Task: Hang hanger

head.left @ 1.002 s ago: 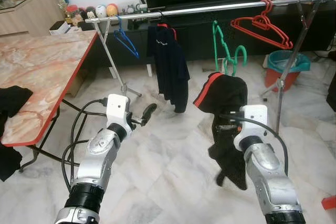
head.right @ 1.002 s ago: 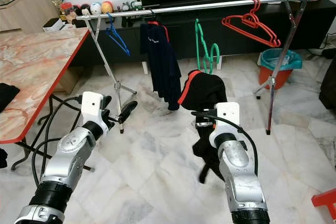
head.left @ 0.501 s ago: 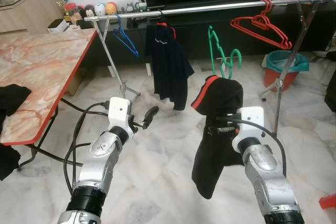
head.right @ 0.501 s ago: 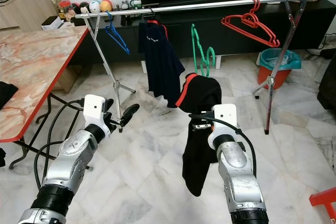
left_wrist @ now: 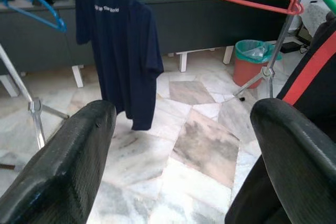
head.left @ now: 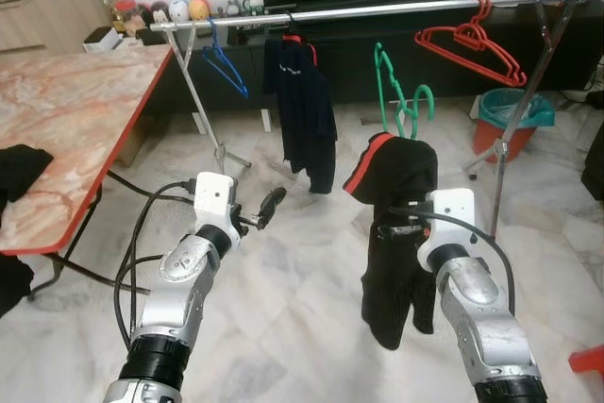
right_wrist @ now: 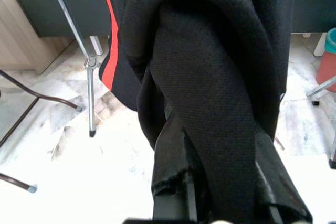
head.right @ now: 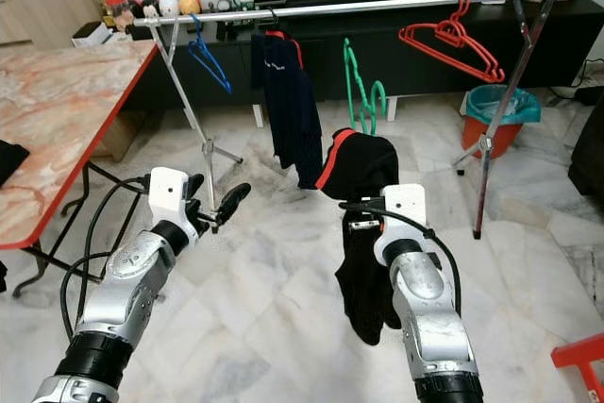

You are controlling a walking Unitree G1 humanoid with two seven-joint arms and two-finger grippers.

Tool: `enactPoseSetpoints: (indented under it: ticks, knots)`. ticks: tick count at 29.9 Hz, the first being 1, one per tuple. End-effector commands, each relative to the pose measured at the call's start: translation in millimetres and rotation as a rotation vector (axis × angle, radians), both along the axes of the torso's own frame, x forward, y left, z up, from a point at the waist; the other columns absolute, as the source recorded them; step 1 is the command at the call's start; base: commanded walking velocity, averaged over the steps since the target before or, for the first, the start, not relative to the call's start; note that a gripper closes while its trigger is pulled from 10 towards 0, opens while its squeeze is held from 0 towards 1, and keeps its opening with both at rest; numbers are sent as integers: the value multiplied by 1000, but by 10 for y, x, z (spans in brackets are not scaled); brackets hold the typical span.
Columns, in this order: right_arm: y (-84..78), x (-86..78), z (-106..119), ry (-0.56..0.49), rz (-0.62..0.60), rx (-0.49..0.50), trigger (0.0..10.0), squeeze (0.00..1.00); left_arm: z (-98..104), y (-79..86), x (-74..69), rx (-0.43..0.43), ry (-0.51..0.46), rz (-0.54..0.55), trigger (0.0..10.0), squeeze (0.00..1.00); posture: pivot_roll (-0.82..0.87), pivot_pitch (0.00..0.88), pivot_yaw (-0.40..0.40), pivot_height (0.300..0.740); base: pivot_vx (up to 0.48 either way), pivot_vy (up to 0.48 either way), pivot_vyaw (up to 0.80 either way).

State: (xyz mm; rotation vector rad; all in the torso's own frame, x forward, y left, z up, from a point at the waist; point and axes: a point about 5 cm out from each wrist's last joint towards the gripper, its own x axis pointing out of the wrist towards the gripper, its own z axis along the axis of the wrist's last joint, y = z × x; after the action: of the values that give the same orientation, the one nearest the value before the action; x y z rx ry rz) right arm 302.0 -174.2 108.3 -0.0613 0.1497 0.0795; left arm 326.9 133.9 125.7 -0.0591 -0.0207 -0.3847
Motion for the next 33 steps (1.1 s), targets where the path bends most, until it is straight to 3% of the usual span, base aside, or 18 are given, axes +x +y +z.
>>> enactPoseSetpoints:
  ticks: [1,33]
  knots:
    - [45,38,64,-24,12,4,10000,0,30,27,1,-13,-9,13,10000,0,-69,0,105,740,-266,0,0]
    - [51,39,63,-23,13,7,10000,0,35,25,2,-19,-9,15,10000,0,-68,0,105,740,-285,0,0]
